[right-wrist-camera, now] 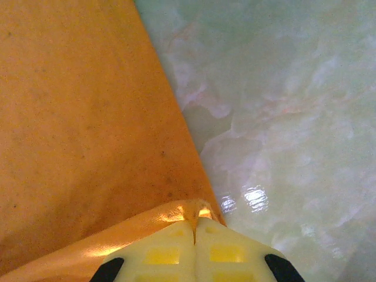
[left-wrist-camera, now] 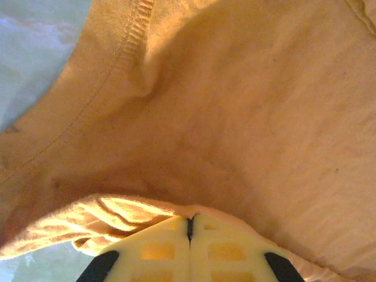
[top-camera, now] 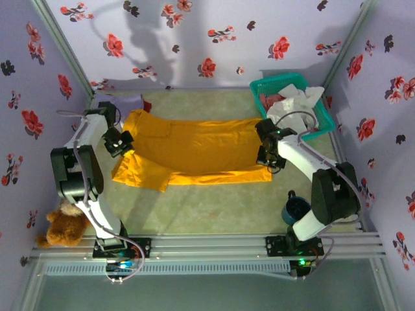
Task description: Fold and stack the t-shirts
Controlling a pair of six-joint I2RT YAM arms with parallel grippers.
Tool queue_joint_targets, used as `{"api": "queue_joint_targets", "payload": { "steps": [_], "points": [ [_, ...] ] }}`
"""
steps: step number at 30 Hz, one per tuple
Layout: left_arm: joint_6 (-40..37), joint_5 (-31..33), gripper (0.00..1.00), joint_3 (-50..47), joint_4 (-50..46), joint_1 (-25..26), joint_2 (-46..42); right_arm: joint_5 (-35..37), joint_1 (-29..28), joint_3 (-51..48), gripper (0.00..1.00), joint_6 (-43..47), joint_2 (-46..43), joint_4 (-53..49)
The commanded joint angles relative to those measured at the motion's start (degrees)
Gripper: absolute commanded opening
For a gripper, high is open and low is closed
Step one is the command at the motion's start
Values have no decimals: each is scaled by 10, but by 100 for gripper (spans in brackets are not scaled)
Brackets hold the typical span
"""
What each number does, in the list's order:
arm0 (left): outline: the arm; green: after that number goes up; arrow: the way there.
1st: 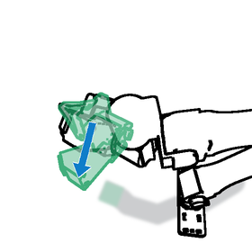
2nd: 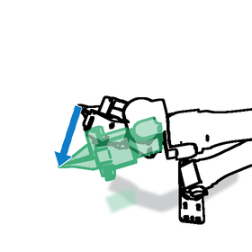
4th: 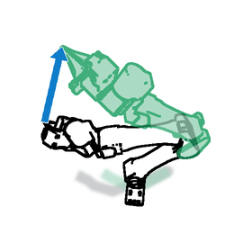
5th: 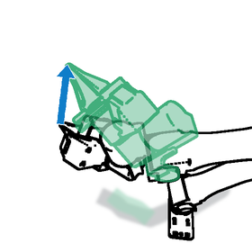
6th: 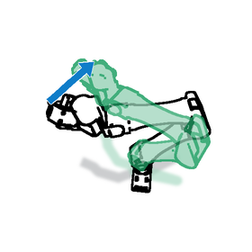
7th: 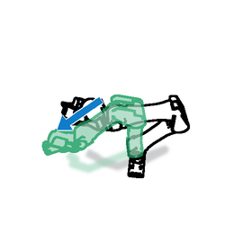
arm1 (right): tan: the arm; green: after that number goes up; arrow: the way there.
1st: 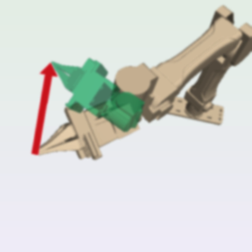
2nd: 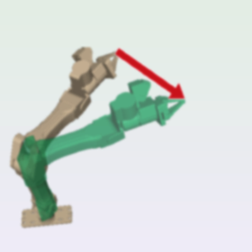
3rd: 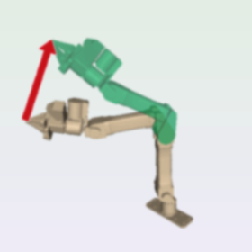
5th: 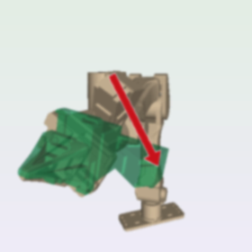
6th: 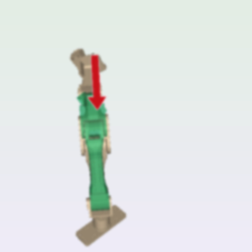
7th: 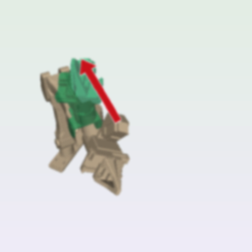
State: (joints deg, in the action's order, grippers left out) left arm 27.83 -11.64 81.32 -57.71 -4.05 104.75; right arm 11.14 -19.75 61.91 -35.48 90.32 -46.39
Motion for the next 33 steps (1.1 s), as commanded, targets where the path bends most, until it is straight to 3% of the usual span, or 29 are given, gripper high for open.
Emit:
{"api": "queue_joint_targets", "payload": {
  "steps": [1,7,30,33],
  "points": [
    [-16,-6,0,23,-28,-6,23,43,5,18,0,-3,13,12],
    [-17,-12,0,44,-20,-14,21,76,5,21,0,-12,10,37],
    [-3,-22,0,122,-38,-38,64,76,5,63,0,-25,70,65],
    [-5,-25,0,124,-38,-38,76,71,4,76,8,-22,78,60]
  ]
}}
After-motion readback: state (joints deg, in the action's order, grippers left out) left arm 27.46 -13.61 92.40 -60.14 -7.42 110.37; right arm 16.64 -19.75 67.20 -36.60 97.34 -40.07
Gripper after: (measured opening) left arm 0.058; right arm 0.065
